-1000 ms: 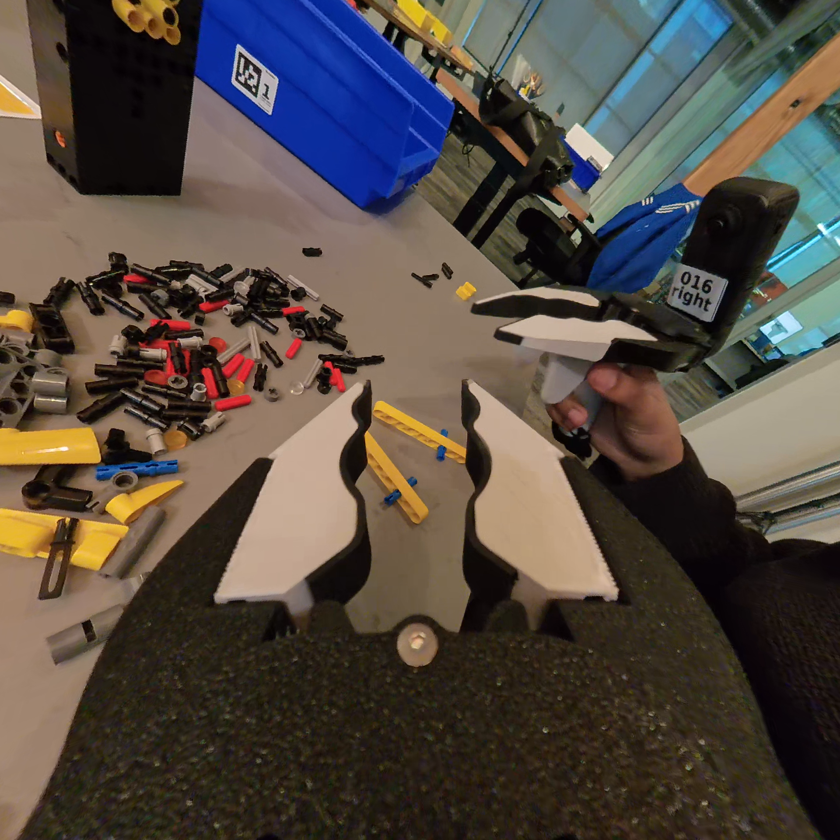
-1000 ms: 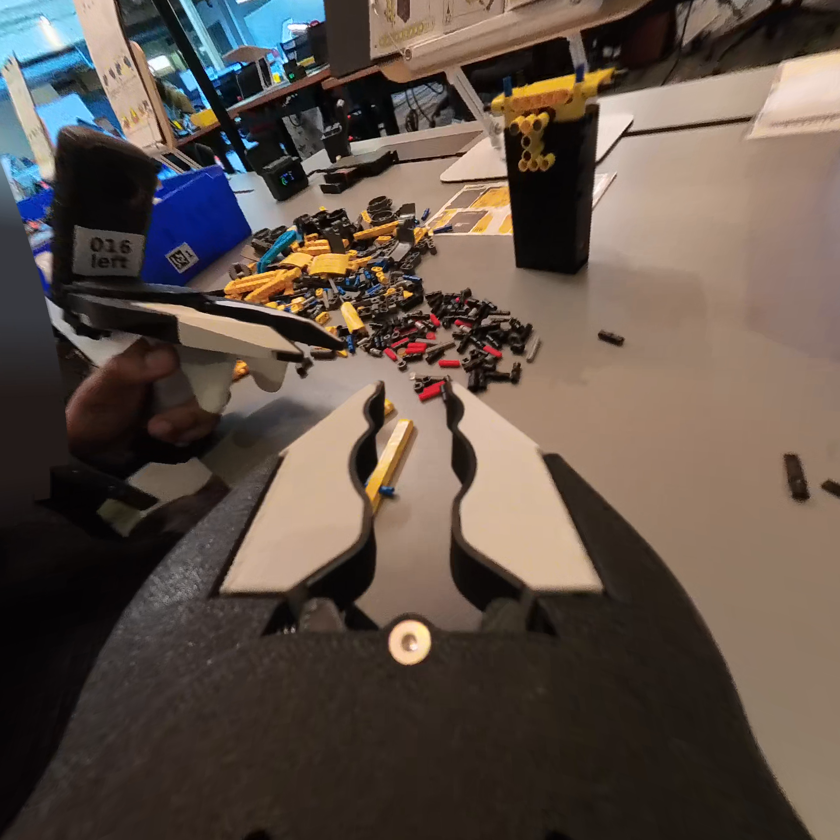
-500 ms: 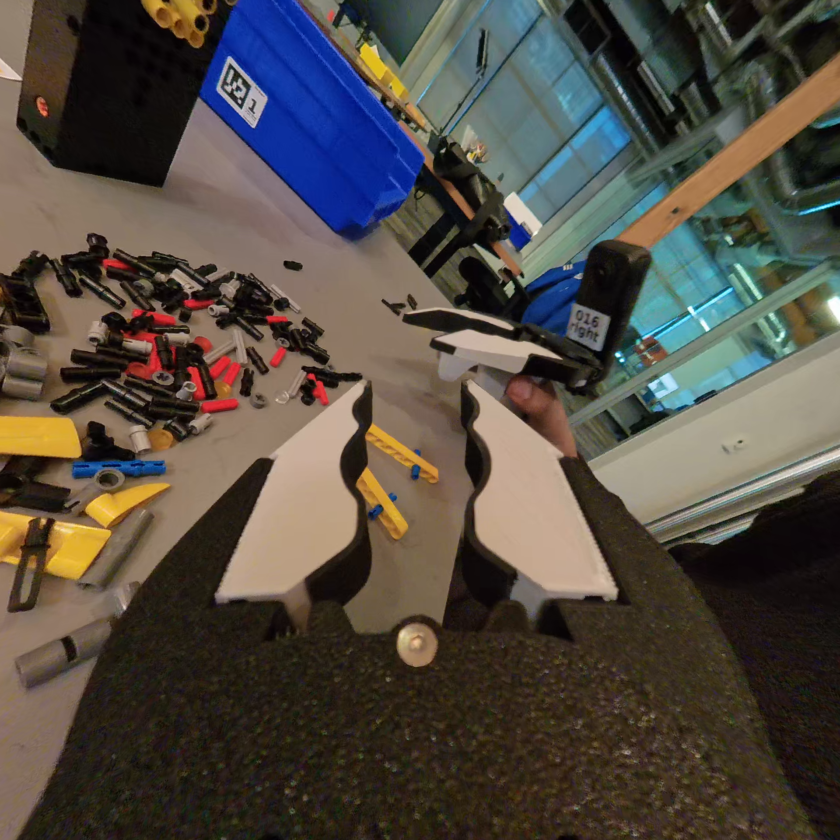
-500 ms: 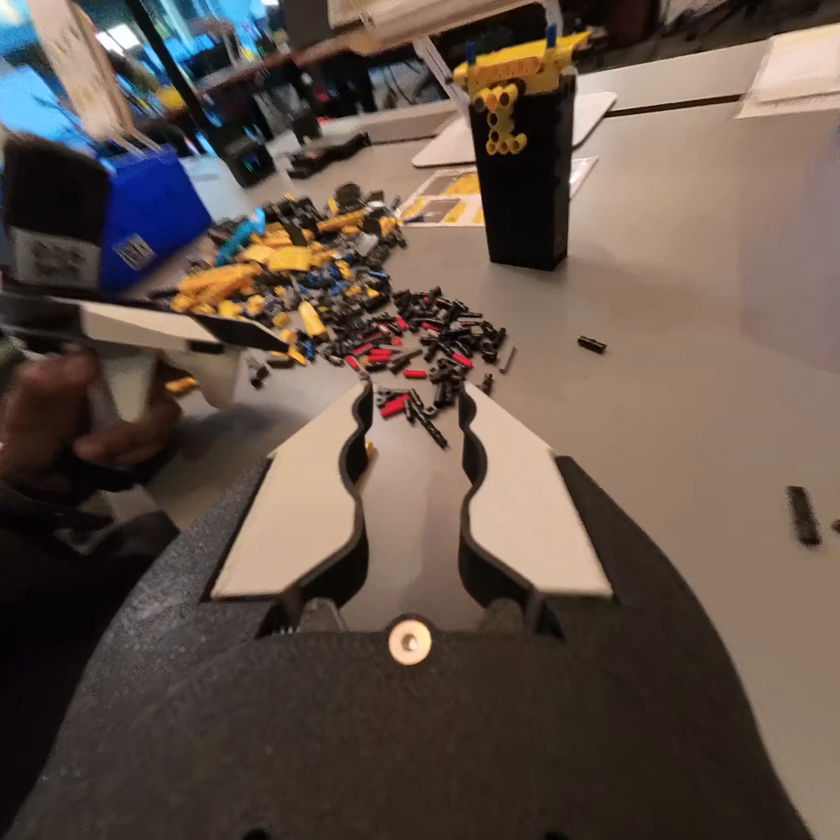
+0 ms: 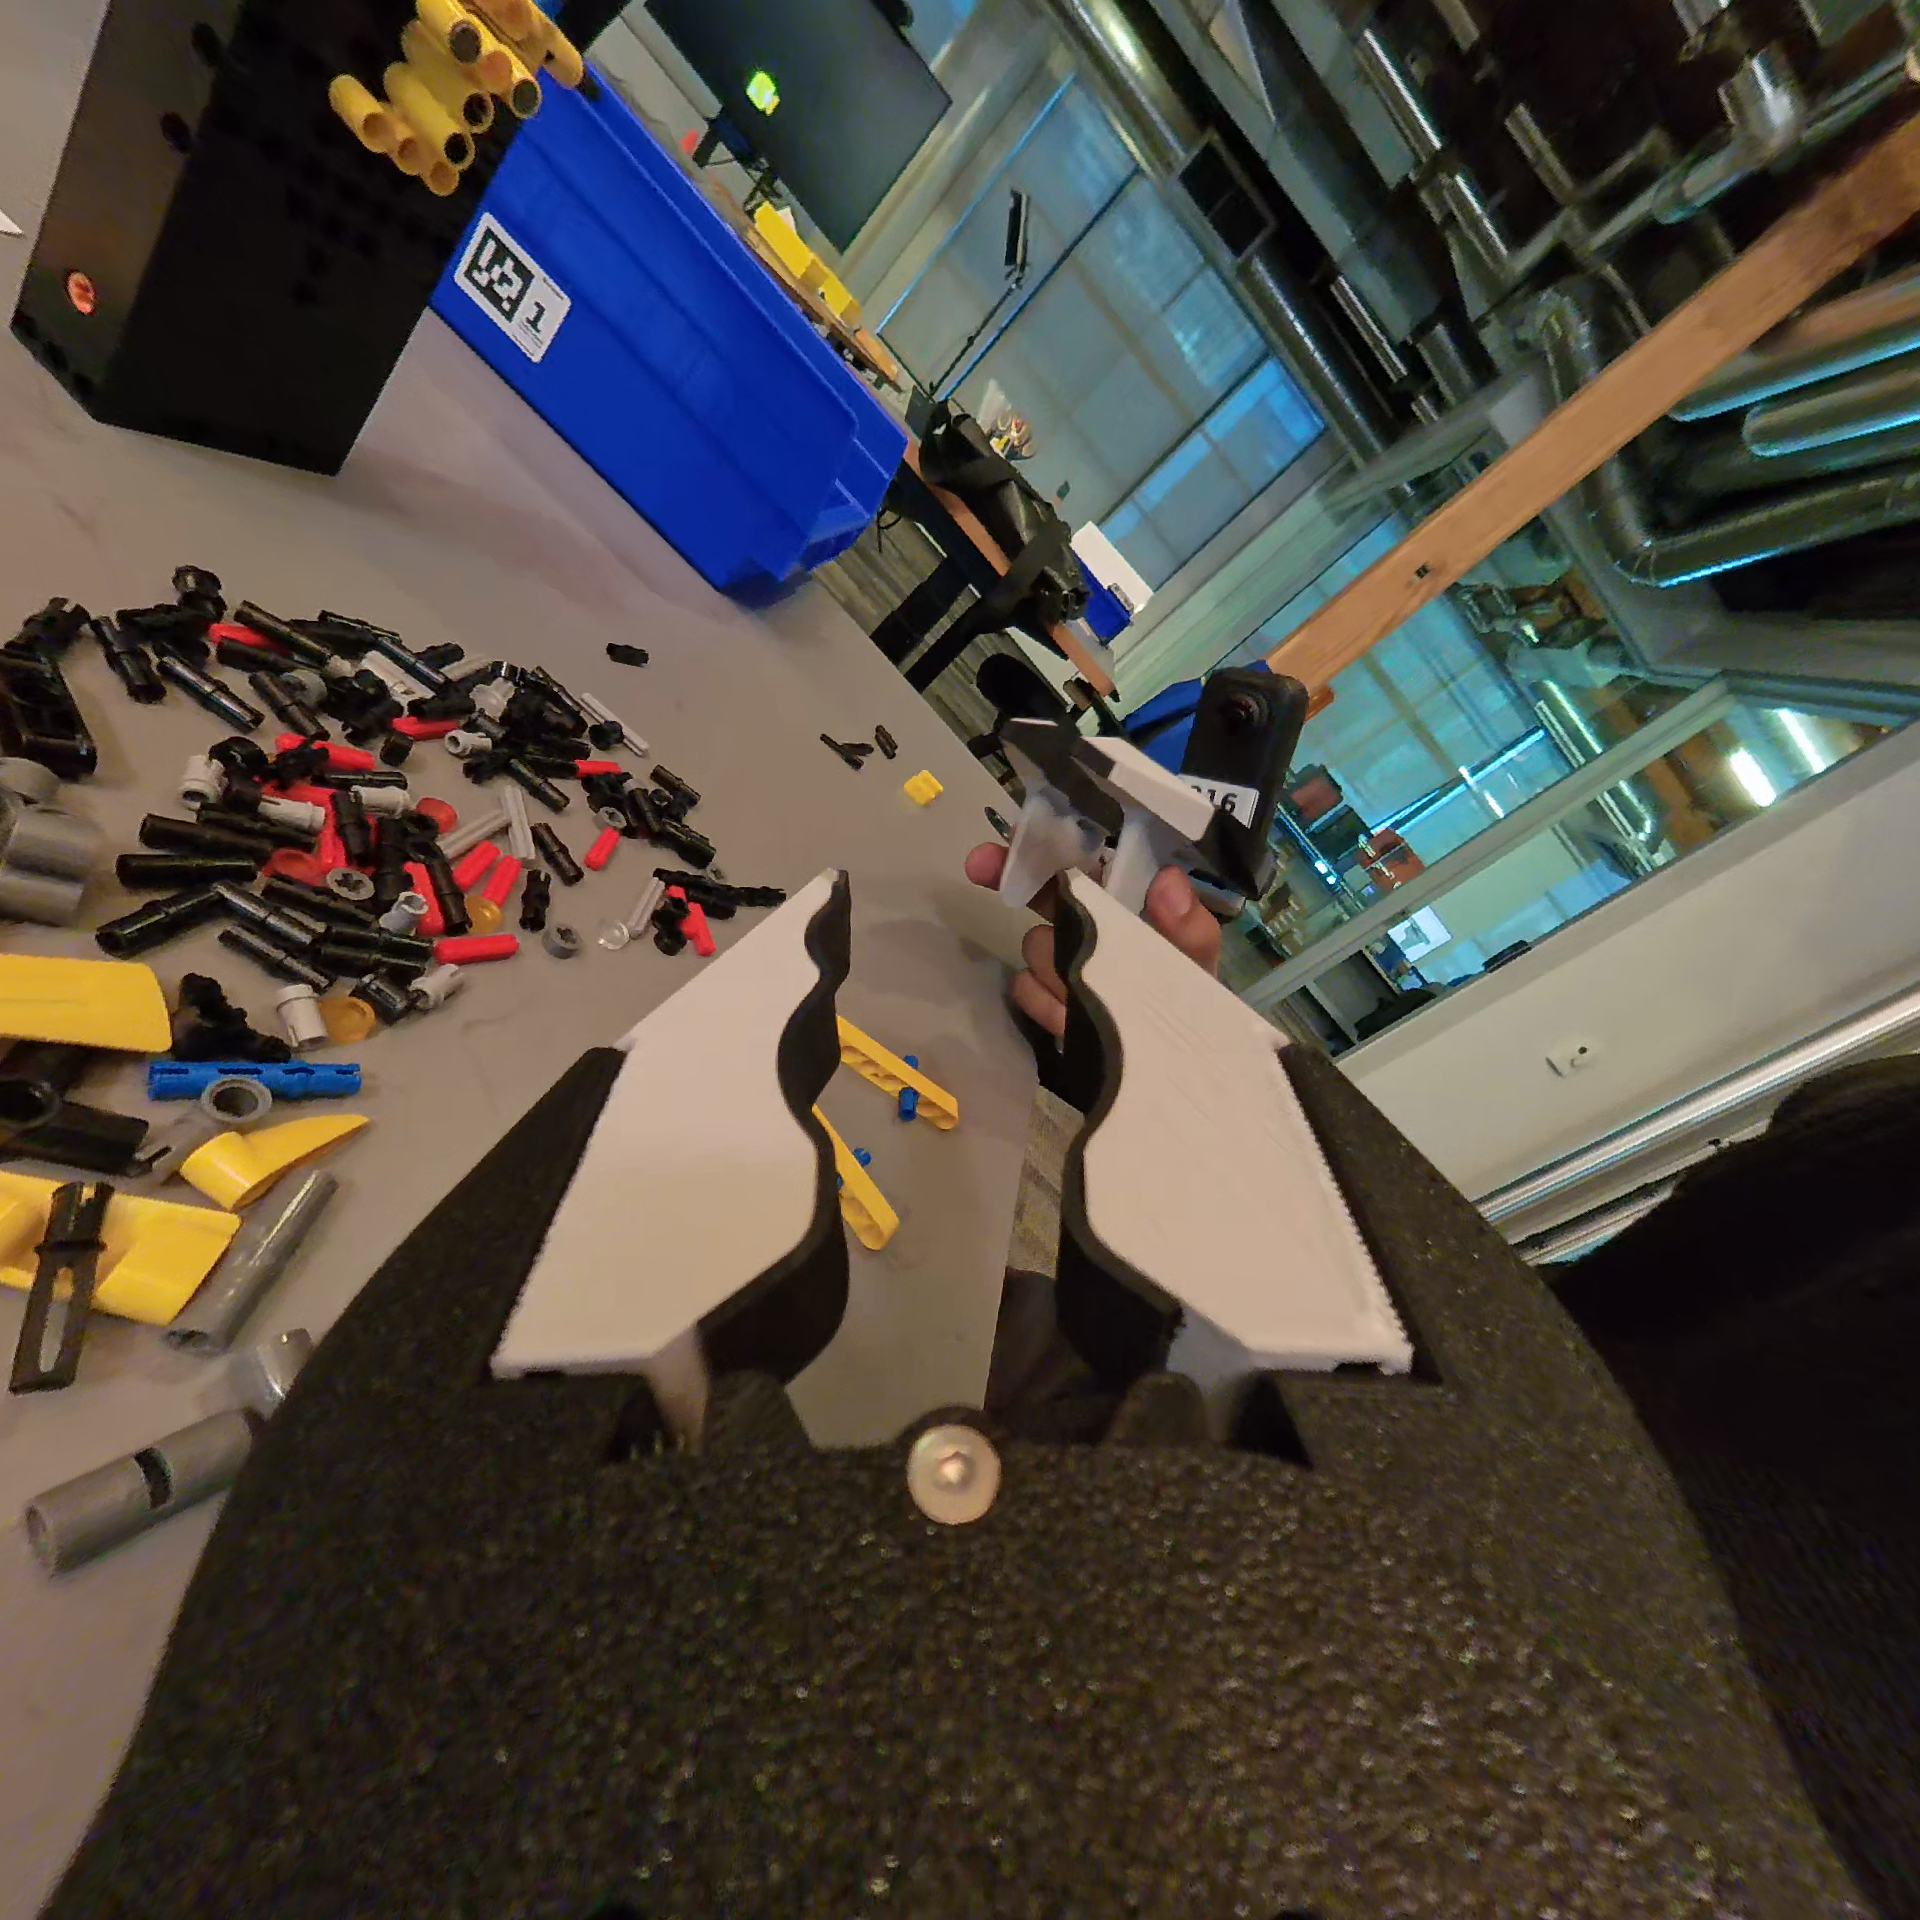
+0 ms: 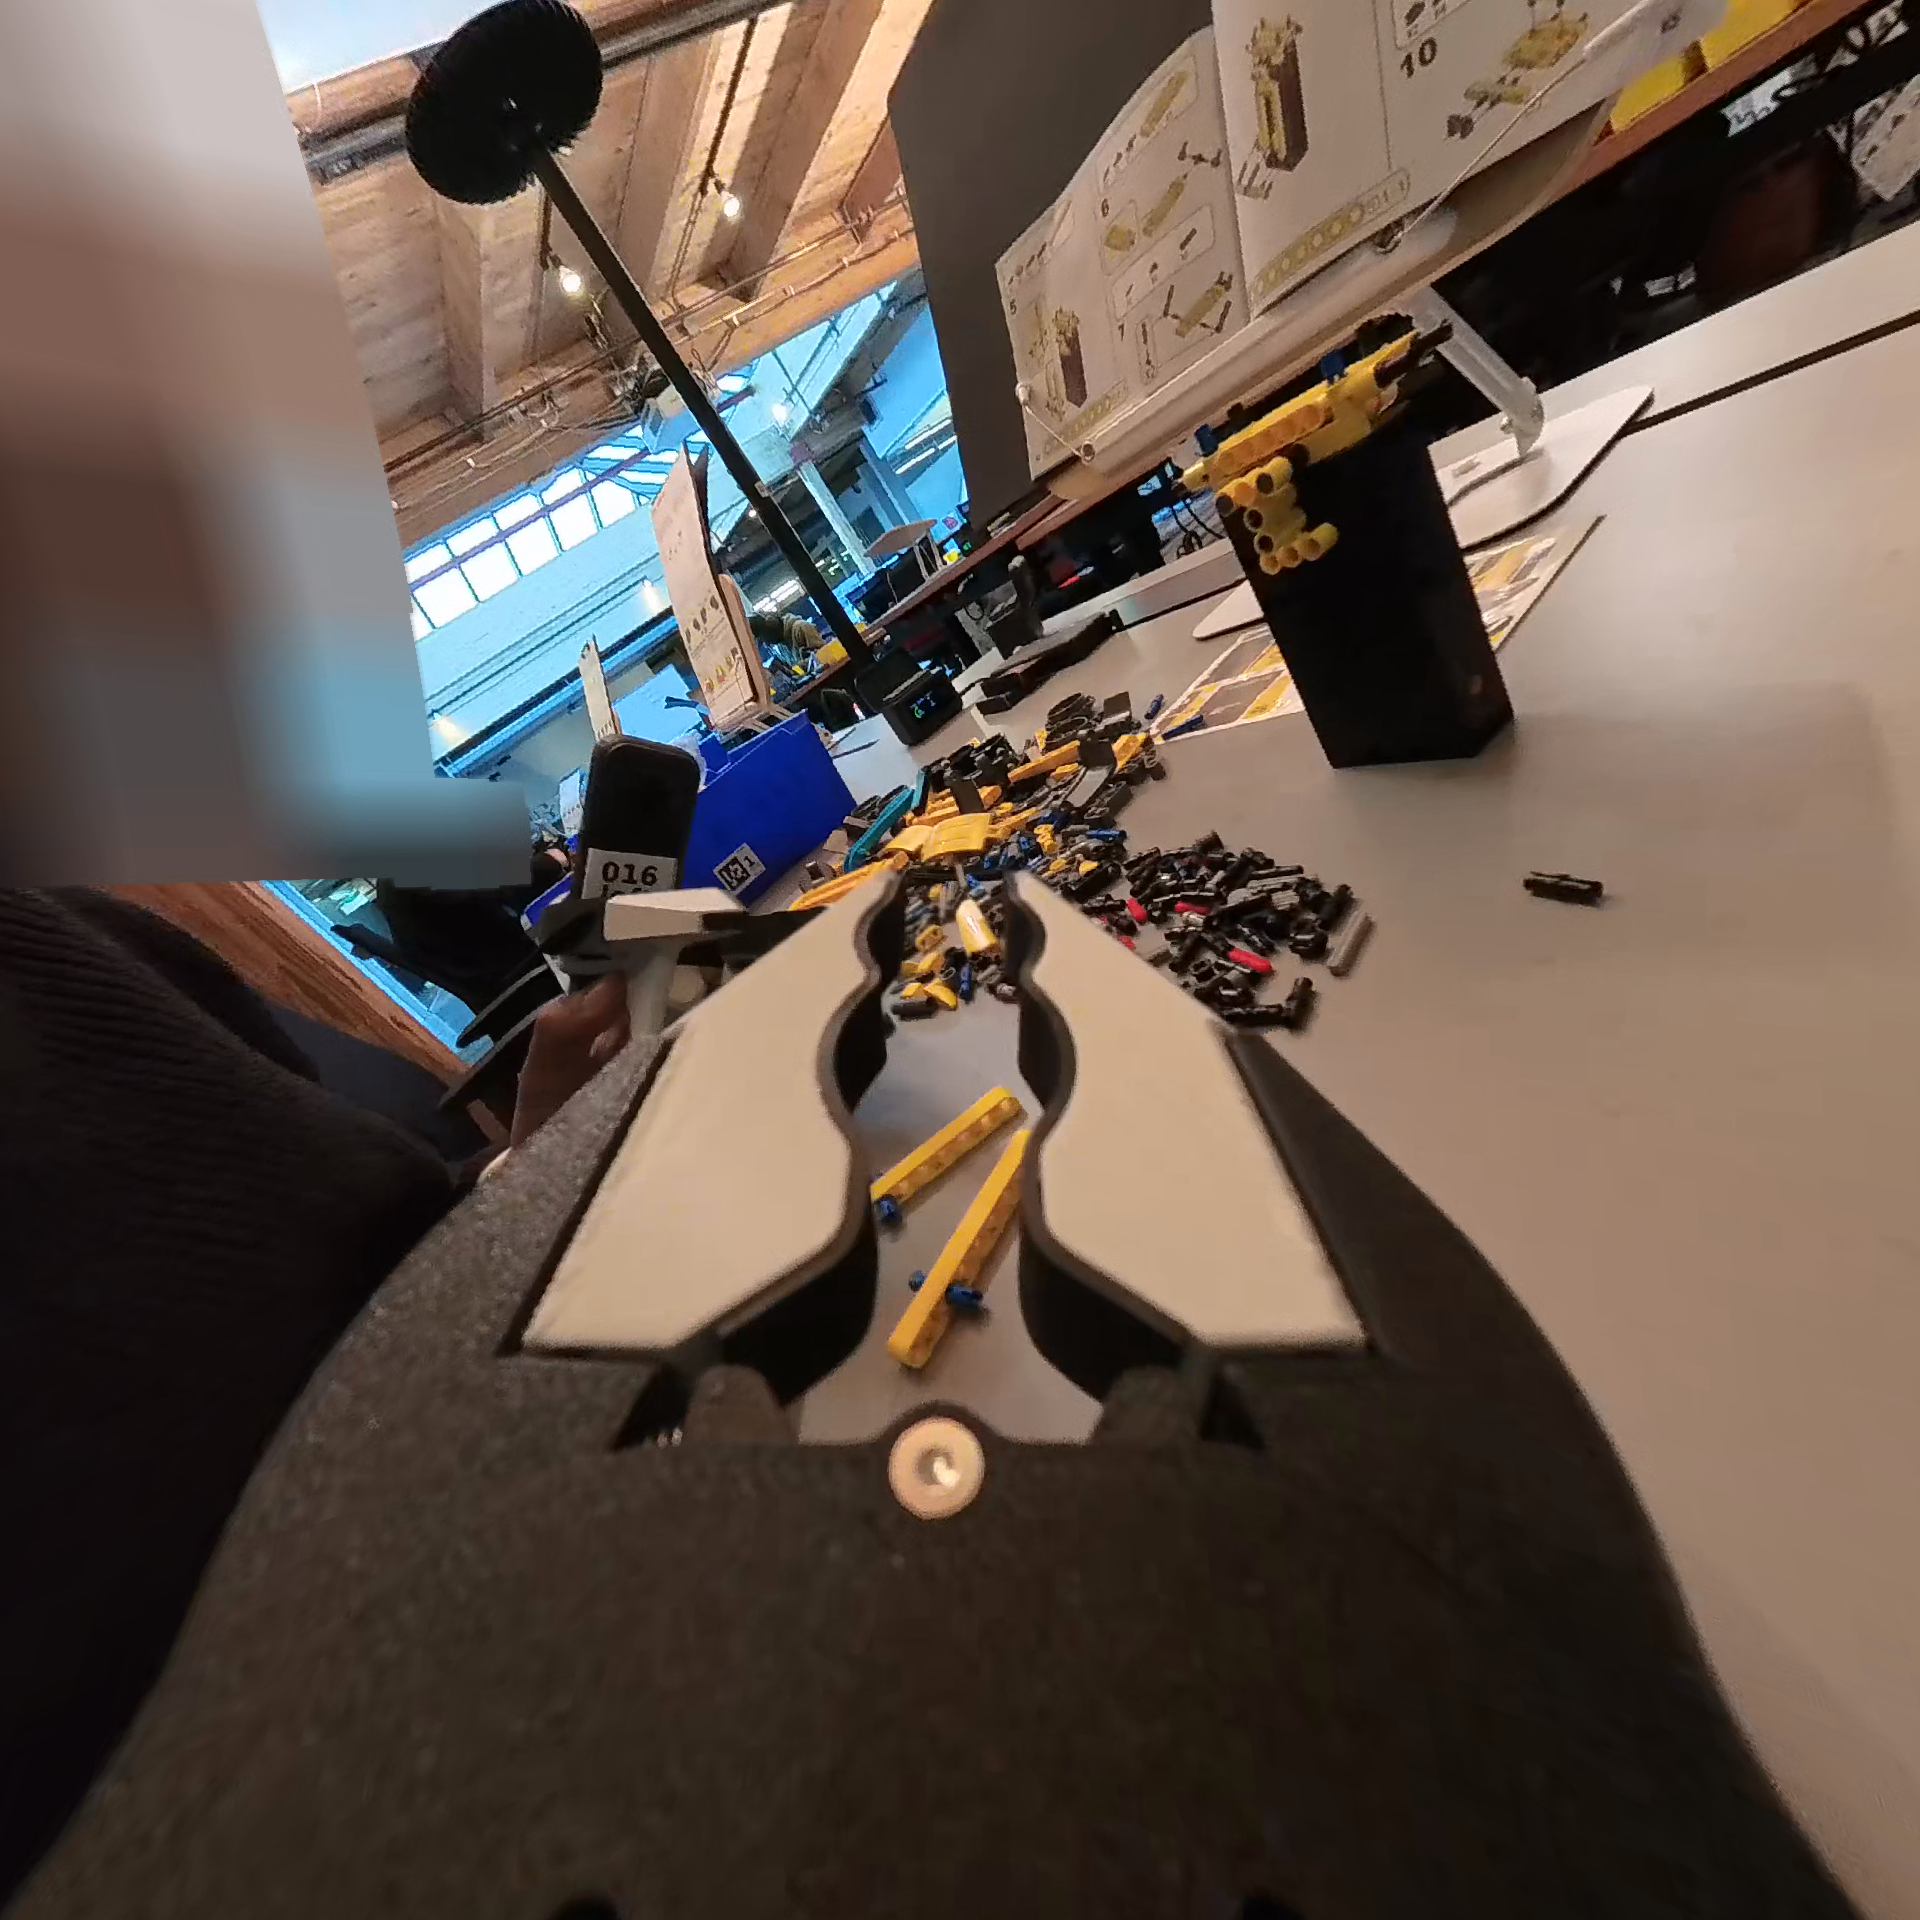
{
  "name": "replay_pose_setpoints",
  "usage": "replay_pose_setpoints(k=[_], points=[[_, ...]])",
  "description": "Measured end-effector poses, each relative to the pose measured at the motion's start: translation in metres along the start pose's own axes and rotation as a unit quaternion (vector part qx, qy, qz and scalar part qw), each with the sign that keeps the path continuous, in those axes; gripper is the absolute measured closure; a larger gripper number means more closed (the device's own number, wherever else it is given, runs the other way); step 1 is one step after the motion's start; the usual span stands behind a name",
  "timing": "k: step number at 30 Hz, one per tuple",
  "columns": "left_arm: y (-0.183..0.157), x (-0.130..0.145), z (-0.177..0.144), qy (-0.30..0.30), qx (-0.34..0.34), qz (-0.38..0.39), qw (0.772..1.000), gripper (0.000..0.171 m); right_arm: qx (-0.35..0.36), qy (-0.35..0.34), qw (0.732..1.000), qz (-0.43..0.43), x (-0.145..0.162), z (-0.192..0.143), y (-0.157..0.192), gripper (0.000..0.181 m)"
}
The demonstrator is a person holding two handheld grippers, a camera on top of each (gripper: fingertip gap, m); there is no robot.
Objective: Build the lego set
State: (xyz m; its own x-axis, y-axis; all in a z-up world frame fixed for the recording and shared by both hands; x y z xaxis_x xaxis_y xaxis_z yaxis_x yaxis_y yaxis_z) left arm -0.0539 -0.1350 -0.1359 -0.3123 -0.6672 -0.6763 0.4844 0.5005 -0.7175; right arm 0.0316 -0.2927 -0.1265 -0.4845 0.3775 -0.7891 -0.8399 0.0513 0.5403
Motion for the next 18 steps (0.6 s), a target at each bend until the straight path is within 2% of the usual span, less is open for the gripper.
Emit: replay_pose_setpoints(k=[5, 18], points=[[0.0006, -0.0004, -0.0009, -0.003, 0.0, -0.005, 1.0, 0.133, -0.032, -0.02, 0.999, -0.022, -0.003, -0.004, 0.0094, 0.163], [0.001, -0.0009, -0.0016, -0.006, 0.001, -0.011, 1.0, 0.133, -0.022, -0.017, 1.0, -0.012, -0.0025, -0.0027, 0.006, 0.163]])
Point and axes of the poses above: each gripper's, where its closed fingertips meet, z out along the fingers, x out of its underside, y = z × x across the jaws, the point moved 5 cm from there along -z, back along the fingers, and after that the axes turned 14 degrees about -y, right-handed, at the moved point
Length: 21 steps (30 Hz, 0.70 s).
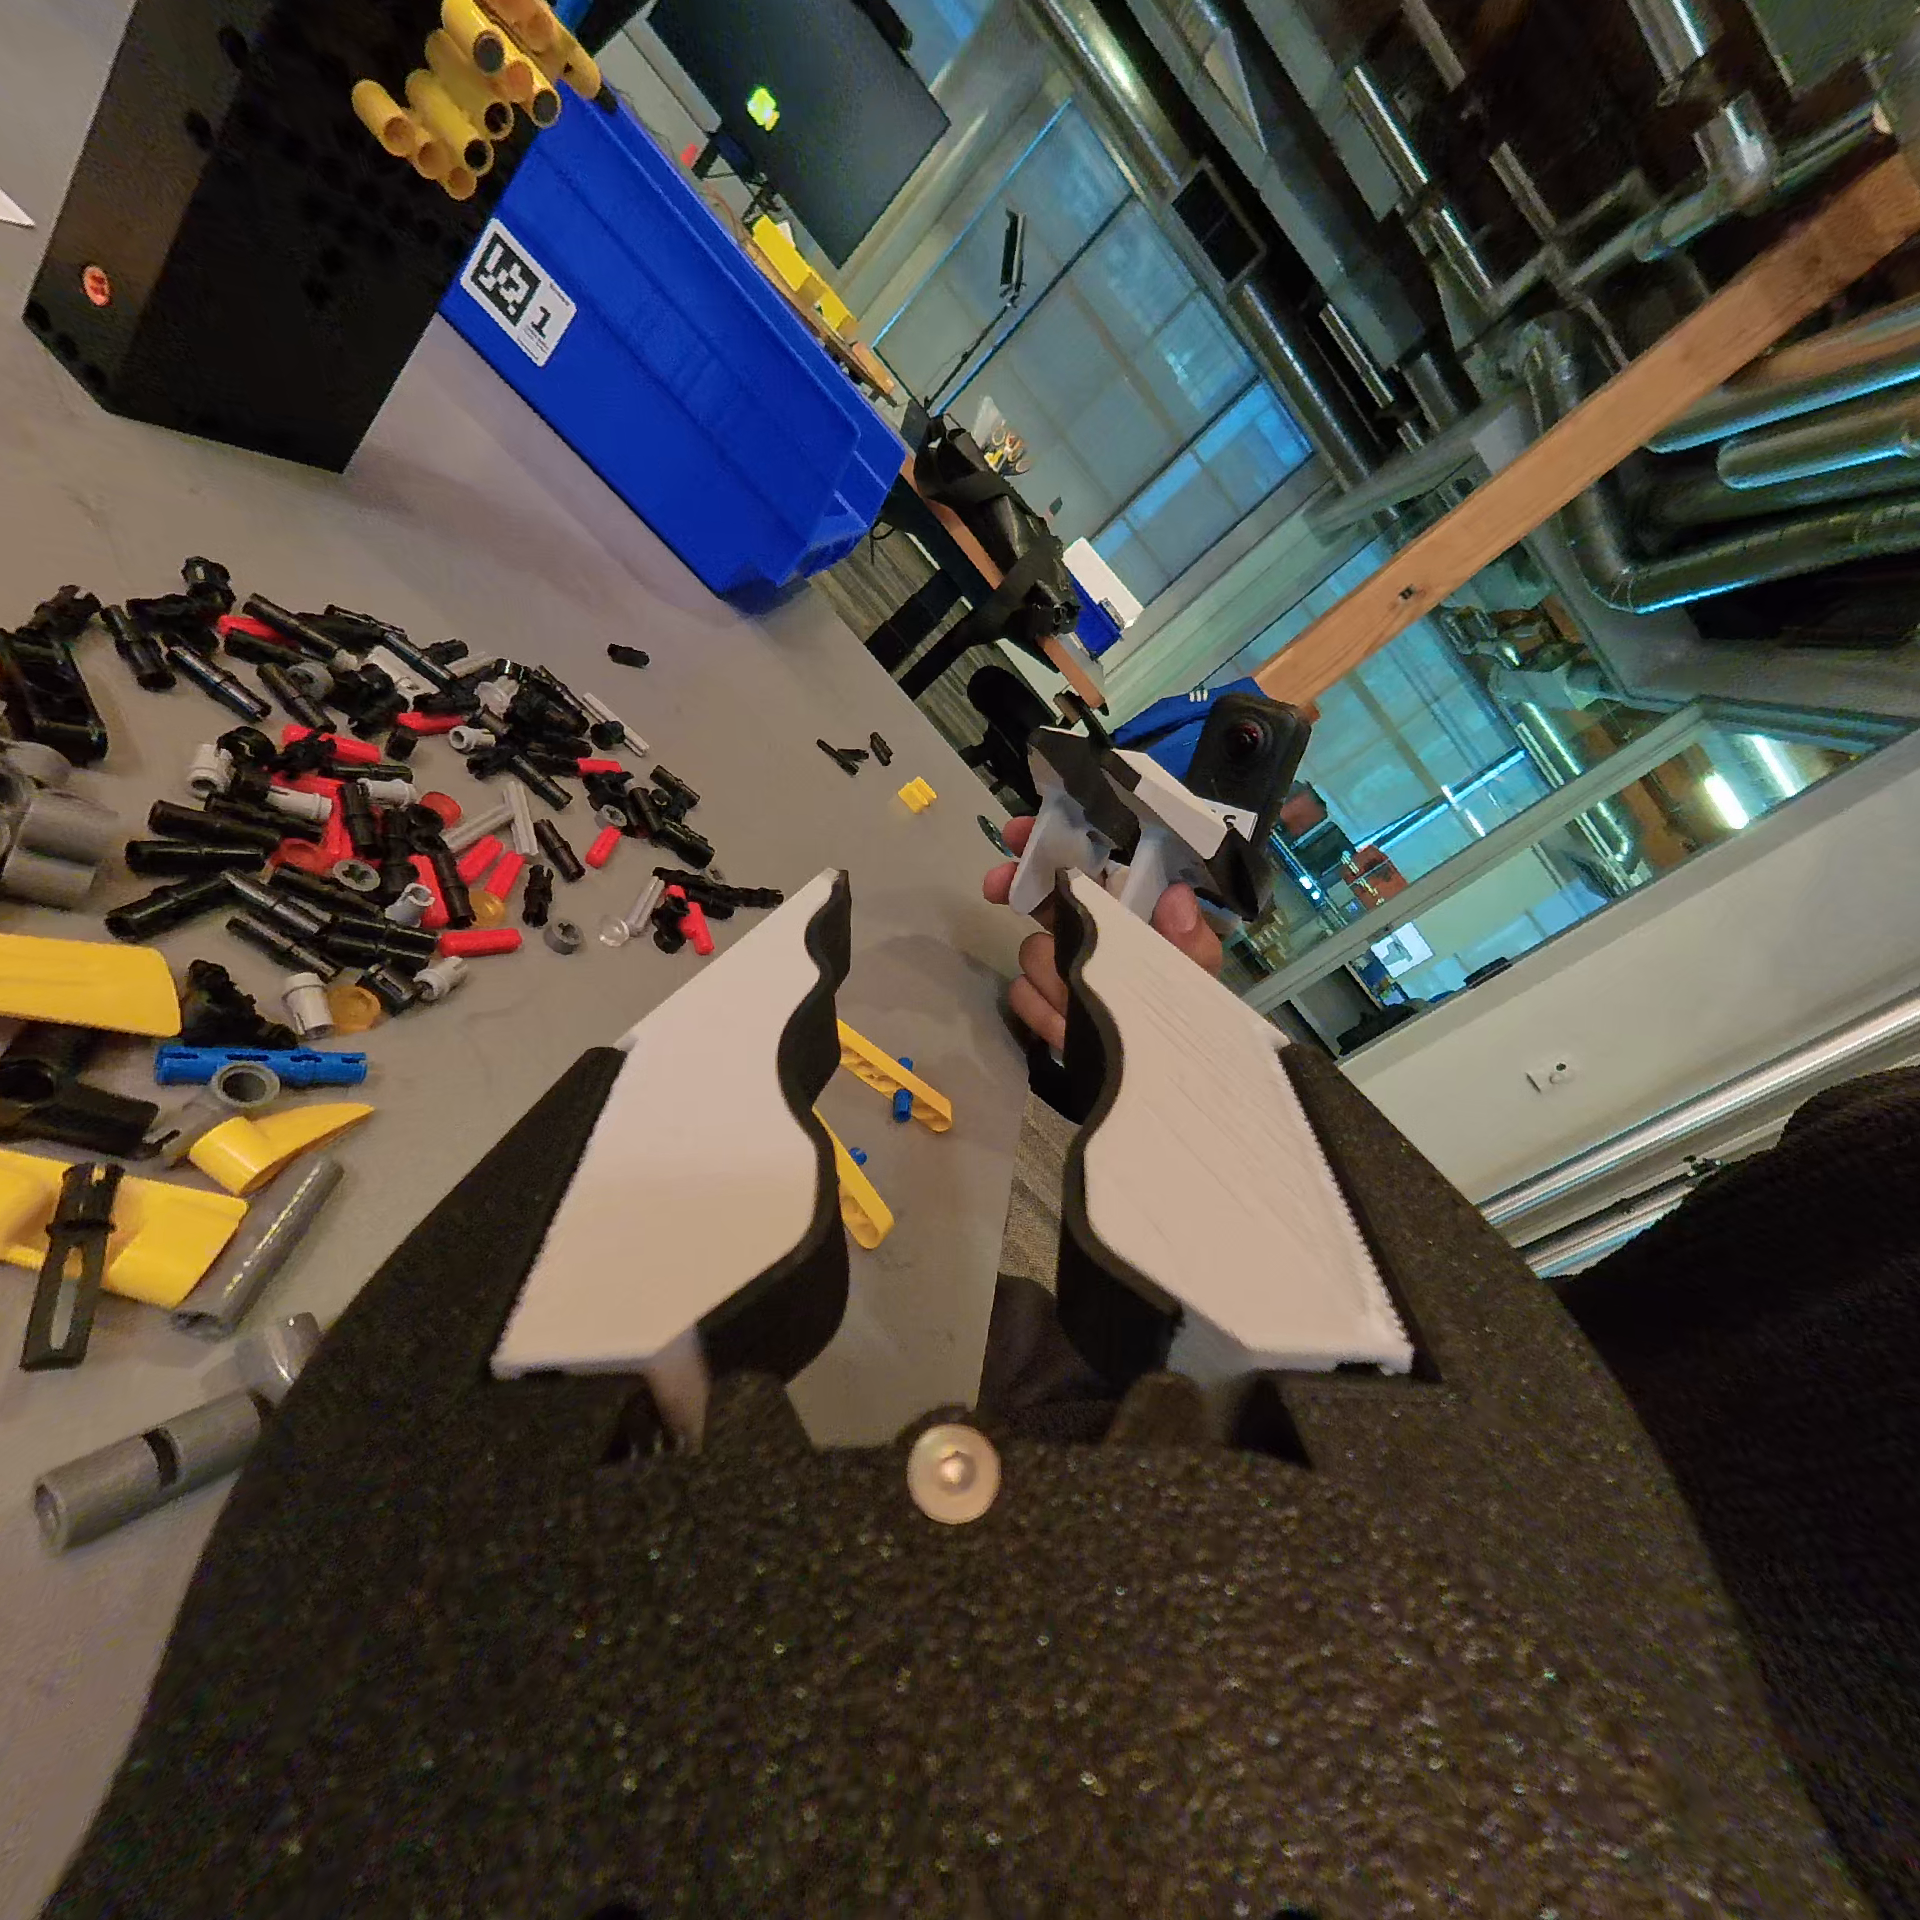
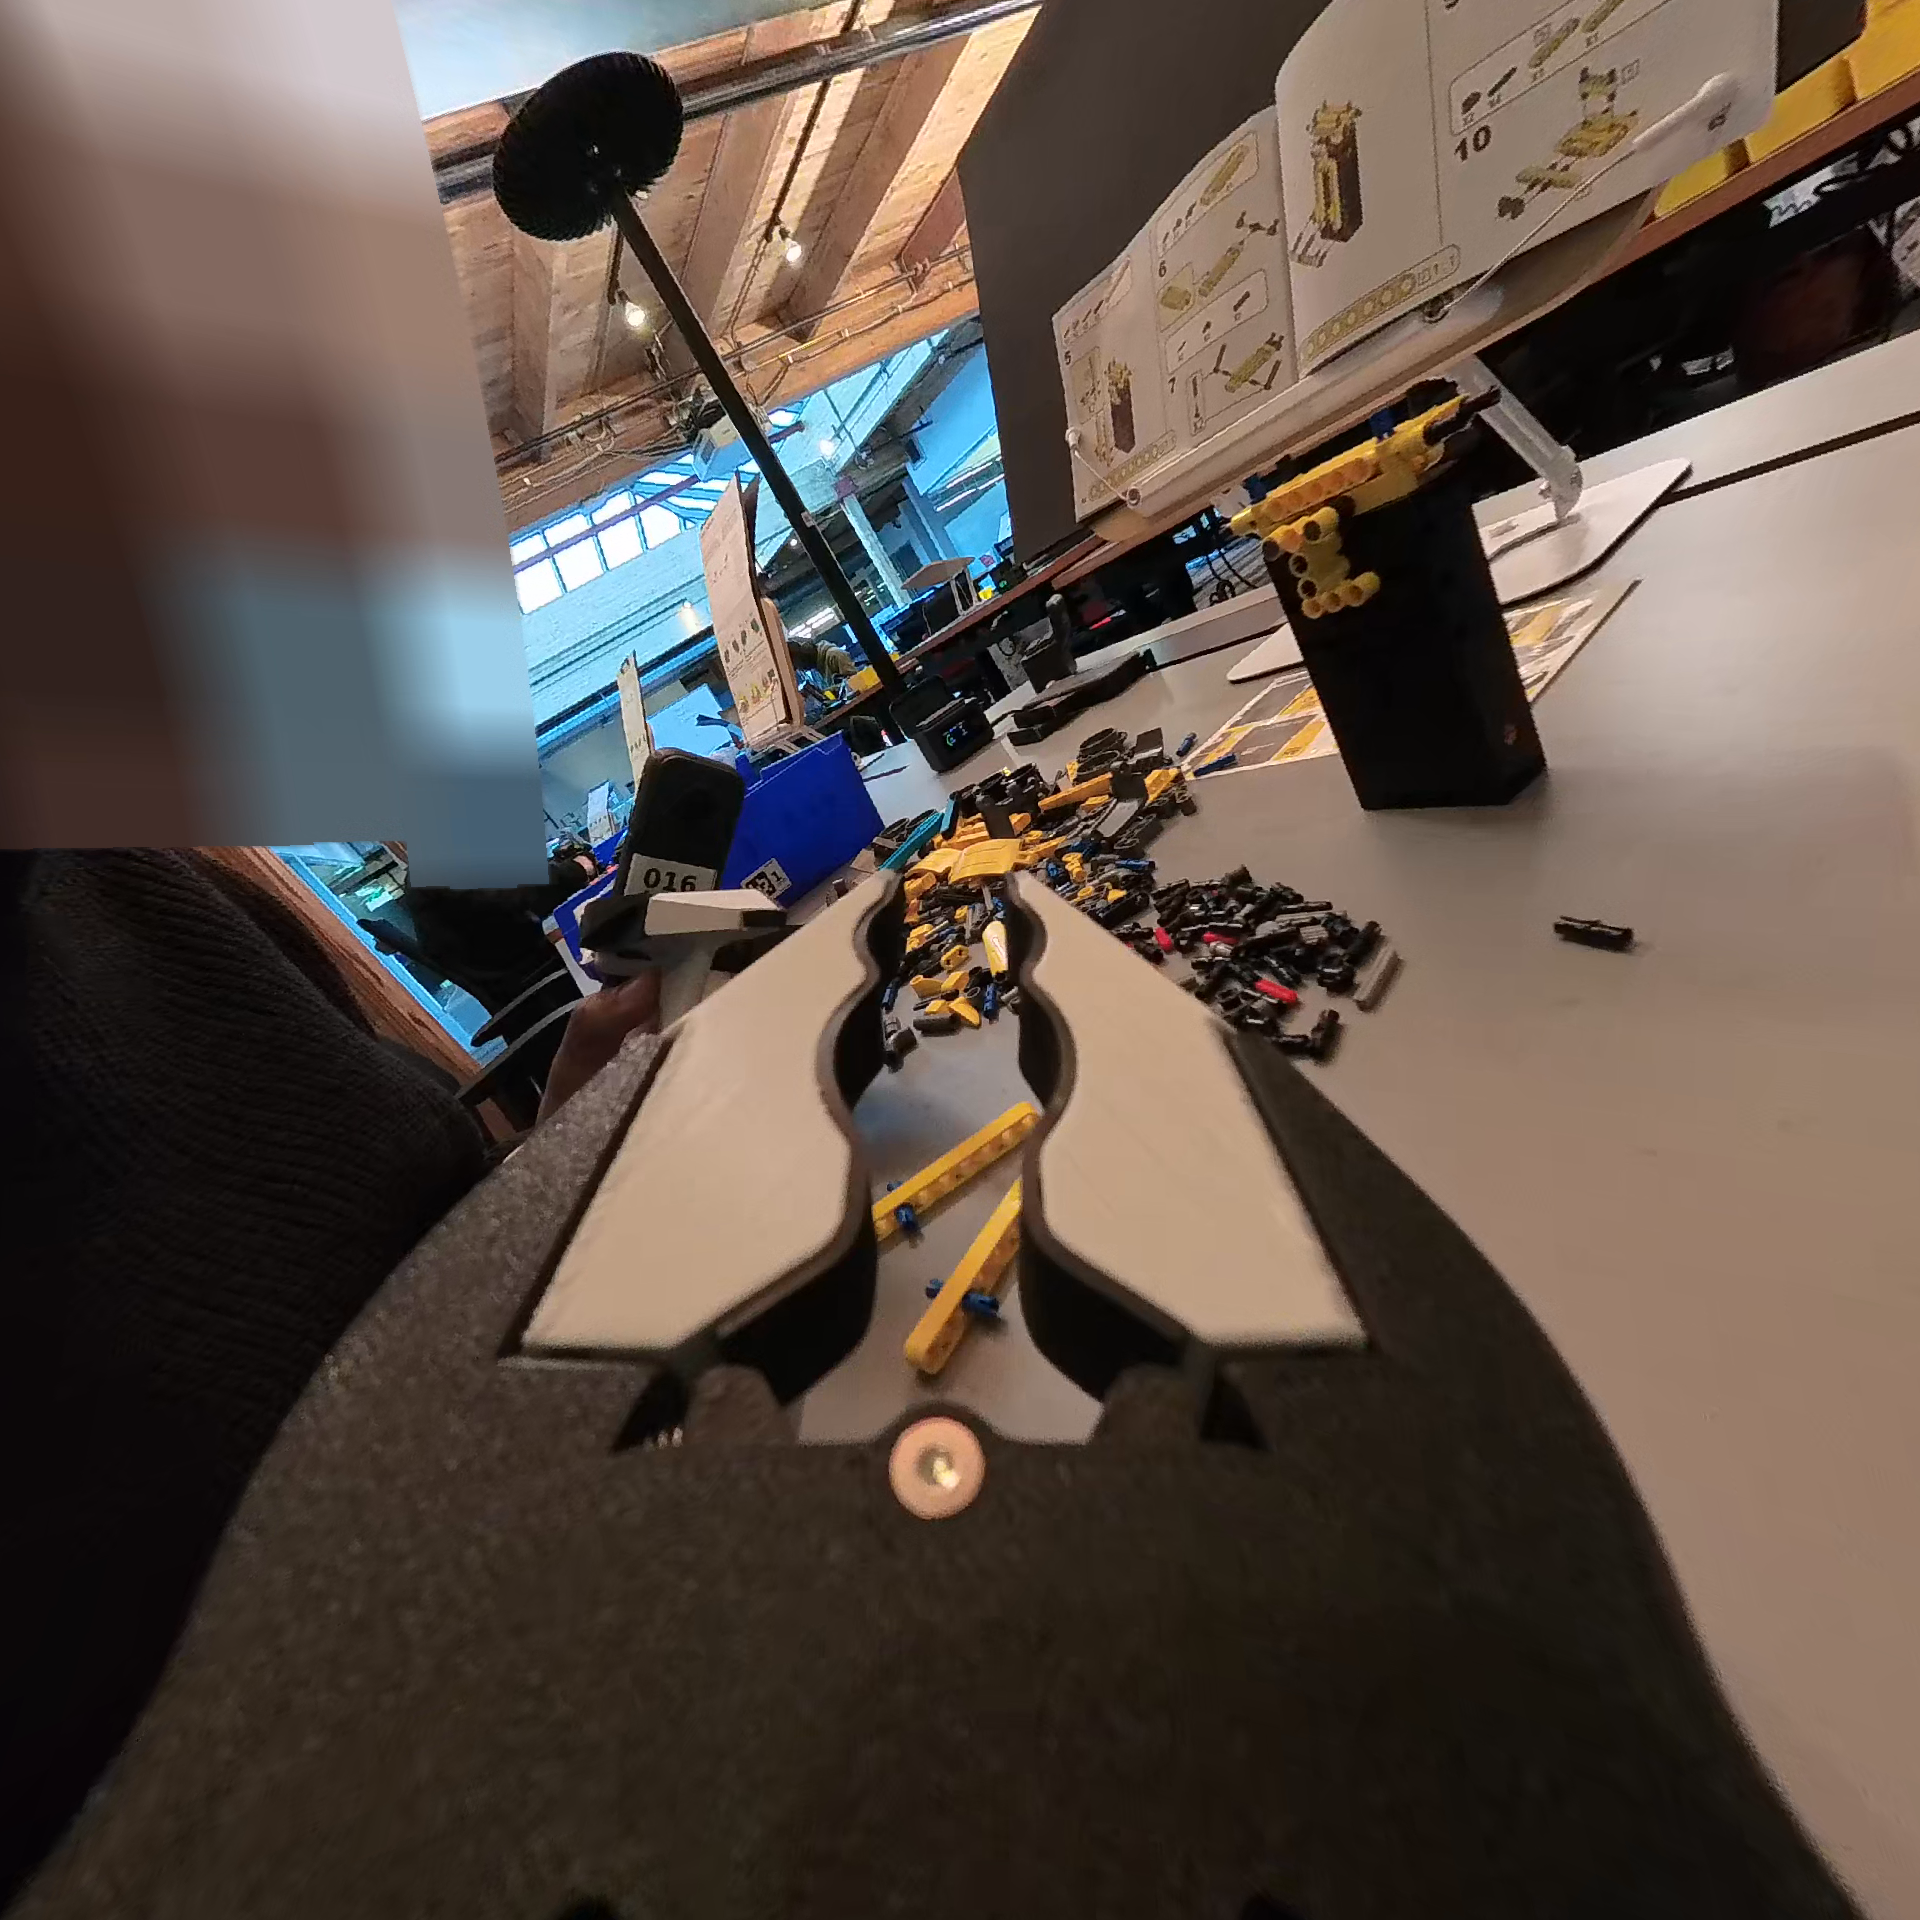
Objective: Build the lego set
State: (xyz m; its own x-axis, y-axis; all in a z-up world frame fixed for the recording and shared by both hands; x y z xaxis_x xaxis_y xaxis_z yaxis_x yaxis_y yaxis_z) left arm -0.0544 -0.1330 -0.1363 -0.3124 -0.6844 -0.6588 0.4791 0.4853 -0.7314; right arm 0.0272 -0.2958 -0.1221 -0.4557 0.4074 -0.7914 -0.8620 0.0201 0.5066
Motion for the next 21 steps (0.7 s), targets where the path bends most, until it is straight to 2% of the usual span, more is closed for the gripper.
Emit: replay_pose_setpoints(k=[21], points=[[0.0001, -0.0004, -0.0005, -0.002, -0.002, 0.001, 1.0, 0.133, -0.003, -0.005, 1.0, -0.001, -0.0011, -0.0007, 0.0008, 0.163]])
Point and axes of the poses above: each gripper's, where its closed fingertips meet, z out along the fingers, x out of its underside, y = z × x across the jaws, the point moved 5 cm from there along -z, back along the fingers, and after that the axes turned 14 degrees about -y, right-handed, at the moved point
